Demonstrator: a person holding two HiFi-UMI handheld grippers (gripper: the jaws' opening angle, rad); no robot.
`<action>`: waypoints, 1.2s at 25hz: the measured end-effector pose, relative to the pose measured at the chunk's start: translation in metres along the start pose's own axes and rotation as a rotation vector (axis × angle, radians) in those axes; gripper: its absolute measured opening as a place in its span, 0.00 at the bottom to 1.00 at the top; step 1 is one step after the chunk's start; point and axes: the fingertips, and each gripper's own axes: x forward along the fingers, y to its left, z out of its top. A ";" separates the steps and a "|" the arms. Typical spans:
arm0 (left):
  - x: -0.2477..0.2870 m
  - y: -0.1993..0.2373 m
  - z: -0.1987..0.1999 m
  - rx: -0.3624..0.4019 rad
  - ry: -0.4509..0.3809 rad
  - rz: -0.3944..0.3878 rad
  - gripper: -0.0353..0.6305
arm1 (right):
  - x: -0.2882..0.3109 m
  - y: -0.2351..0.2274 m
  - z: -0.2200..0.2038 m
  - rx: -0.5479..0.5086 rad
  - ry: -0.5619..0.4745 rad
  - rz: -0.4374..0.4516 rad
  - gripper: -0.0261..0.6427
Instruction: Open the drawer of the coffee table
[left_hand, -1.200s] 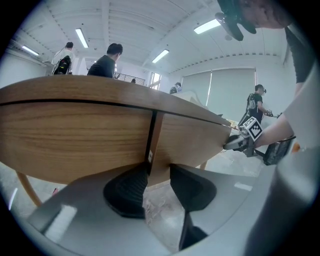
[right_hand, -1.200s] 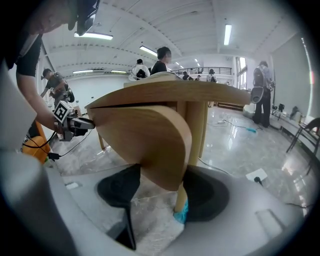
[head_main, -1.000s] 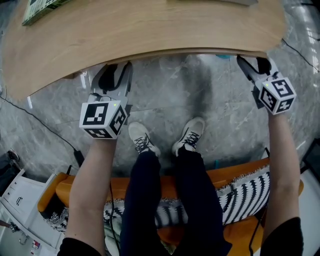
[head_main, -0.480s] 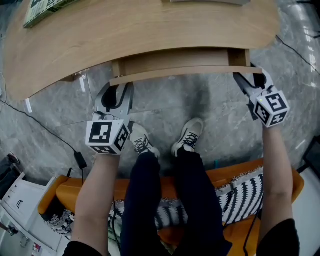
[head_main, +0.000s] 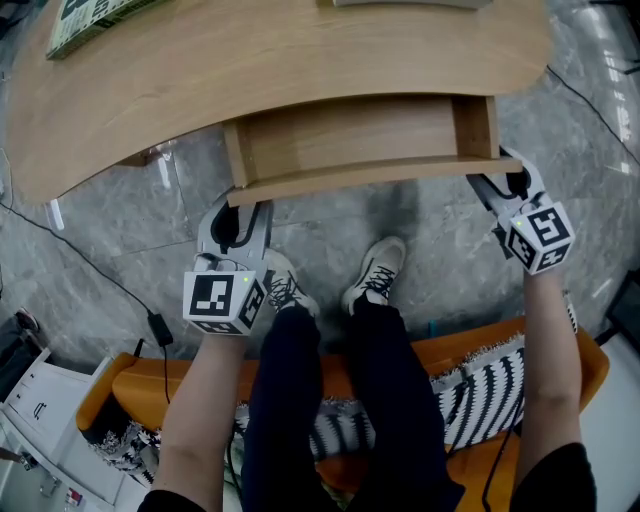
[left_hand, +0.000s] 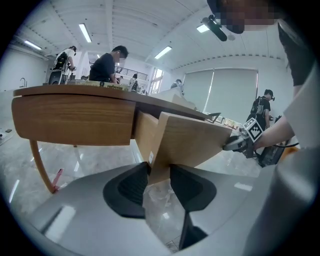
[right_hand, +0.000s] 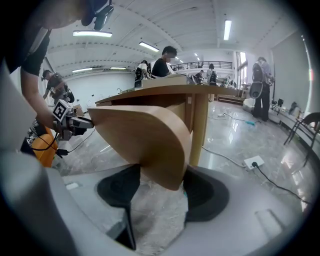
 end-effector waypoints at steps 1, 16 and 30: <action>-0.002 -0.001 -0.001 0.002 0.002 0.000 0.24 | -0.002 0.001 -0.002 0.001 0.000 -0.001 0.42; -0.028 -0.019 -0.030 -0.014 0.060 0.009 0.24 | -0.022 0.024 -0.033 0.006 0.026 -0.001 0.42; -0.040 -0.030 -0.073 -0.011 0.154 0.005 0.24 | -0.025 0.042 -0.075 0.025 0.095 0.003 0.42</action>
